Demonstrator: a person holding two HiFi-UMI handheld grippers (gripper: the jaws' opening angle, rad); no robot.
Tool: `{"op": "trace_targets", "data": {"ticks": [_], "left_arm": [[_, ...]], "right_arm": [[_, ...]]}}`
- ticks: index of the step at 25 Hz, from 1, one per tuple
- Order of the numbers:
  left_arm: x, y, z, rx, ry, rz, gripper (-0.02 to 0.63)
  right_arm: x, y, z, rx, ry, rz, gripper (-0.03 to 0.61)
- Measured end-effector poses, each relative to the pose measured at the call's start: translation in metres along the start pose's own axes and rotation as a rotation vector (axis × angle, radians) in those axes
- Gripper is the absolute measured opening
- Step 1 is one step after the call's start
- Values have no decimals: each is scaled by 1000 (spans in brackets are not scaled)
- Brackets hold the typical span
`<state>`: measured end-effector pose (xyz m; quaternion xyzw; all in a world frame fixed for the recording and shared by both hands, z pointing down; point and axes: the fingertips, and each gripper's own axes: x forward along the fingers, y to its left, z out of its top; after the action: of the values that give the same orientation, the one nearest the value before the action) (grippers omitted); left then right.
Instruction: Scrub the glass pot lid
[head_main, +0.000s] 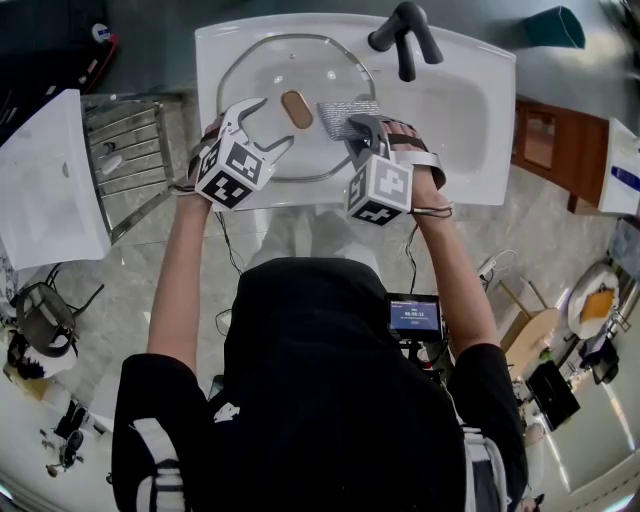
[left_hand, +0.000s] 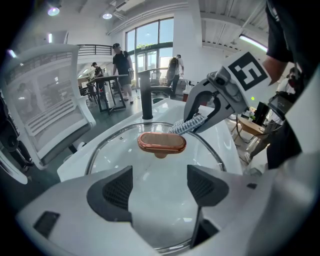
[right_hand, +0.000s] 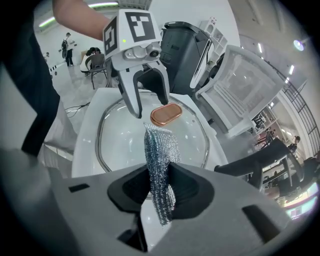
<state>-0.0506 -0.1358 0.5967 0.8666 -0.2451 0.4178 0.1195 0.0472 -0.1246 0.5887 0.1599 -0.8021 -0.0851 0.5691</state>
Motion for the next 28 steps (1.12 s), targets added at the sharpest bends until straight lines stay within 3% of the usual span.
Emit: {"op": "trace_targets", "data": {"ticks": [28], "left_arm": [[-1, -1, 0, 3, -19, -3, 310]], "right_arm": [[24, -54, 16, 20, 16, -28, 86]]}}
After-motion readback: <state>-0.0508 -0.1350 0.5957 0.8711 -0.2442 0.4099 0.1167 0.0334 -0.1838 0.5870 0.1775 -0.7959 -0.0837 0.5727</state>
